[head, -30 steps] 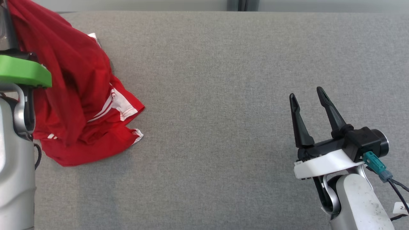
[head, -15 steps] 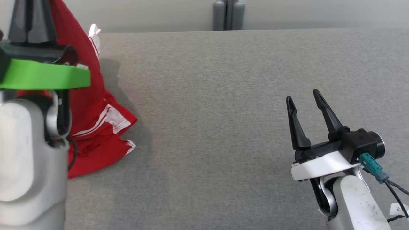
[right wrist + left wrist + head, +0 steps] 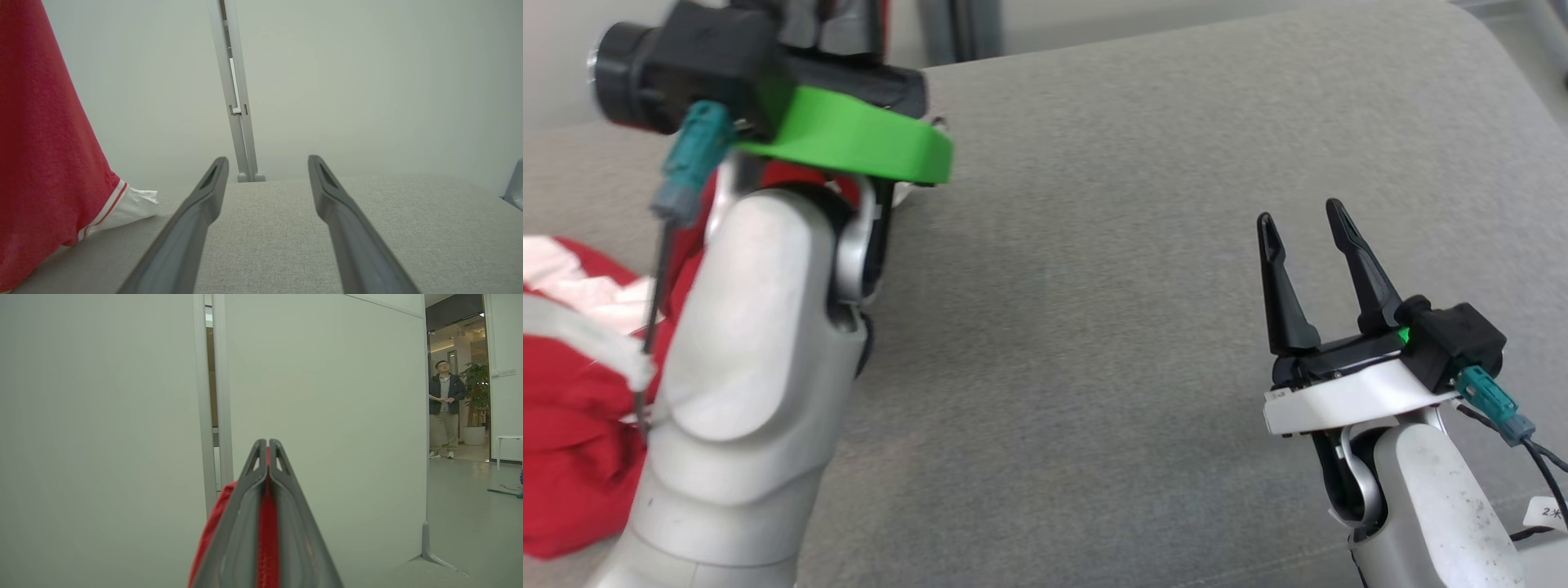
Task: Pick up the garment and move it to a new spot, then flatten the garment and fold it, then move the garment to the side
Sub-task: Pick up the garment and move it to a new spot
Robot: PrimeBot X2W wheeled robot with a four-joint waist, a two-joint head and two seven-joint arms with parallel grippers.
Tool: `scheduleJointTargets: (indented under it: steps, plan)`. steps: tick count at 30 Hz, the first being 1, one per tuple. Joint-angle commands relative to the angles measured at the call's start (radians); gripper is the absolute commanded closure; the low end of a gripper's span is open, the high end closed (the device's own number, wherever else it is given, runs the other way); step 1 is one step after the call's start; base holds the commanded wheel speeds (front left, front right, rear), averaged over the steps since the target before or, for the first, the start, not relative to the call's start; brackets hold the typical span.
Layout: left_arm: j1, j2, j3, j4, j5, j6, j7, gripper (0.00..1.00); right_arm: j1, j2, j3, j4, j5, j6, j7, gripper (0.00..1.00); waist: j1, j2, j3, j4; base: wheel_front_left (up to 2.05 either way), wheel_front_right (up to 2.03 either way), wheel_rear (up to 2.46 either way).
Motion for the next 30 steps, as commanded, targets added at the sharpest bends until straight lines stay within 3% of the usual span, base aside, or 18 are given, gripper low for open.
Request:
scheduleJointTargets:
  steps: [1,5,8,14,17,18,19,20,26,30]
  plan:
    - [-0.034,-0.006,-0.025,0.025,-0.004,0.010,-0.016,1.00,-0.017,0.000,0.003,0.001,0.012,0.000,-0.003,0.00,0.0000,-0.0001,0.059,-0.119,0.00,0.00,0.00]
    - [-0.105,-0.013,-0.105,0.110,-0.060,0.046,-0.065,1.00,-0.027,0.000,0.013,0.004,0.040,0.000,-0.003,0.00,0.0000,-0.0001,0.081,-0.193,0.00,0.00,0.00]
    - [-0.193,-0.013,-0.177,0.175,-0.139,0.112,-0.117,1.00,-0.040,0.000,0.028,0.008,0.063,0.000,-0.003,0.00,0.0000,-0.0001,0.097,-0.258,0.00,0.00,0.00]
    - [-0.353,-0.013,-0.296,0.250,-0.276,0.216,-0.174,1.00,-0.050,0.001,0.048,0.016,0.093,0.000,-0.003,0.00,0.0000,-0.0001,0.112,-0.328,0.00,0.00,0.00]
    - [-0.394,-0.013,-0.365,0.276,-0.340,0.240,-0.180,1.00,-0.053,0.000,0.056,0.018,0.100,0.000,-0.003,0.00,0.0000,-0.0001,0.117,-0.345,0.00,0.00,0.00]
    - [-0.399,-0.013,-0.404,0.303,-0.361,0.245,-0.179,0.87,-0.053,0.000,0.056,0.018,0.101,0.000,-0.003,0.00,0.0000,-0.0001,0.118,-0.346,0.00,0.00,0.00]
    - [-0.400,-0.013,-0.440,0.328,-0.374,0.244,-0.178,0.31,-0.052,0.000,0.055,0.018,0.101,0.000,-0.003,0.00,0.0000,-0.0001,0.118,-0.346,0.00,0.00,0.00]
    - [-0.401,-0.013,-0.480,0.355,-0.396,0.235,-0.179,0.00,-0.051,0.000,0.053,0.019,0.103,0.000,-0.003,0.00,0.0000,-0.0001,0.118,-0.345,0.00,0.00,0.00]
    - [-0.353,-0.014,-0.652,0.469,-0.501,0.193,-0.178,0.00,-0.045,0.000,0.039,0.019,0.091,0.000,-0.003,0.00,0.0000,-0.0001,0.107,-0.294,0.00,0.00,0.00]
    - [-0.315,-0.013,-0.668,0.491,-0.535,0.201,-0.181,0.00,-0.035,-0.001,0.025,0.016,0.067,0.000,-0.003,0.00,0.0000,-0.0001,0.083,-0.229,0.00,0.00,0.00]
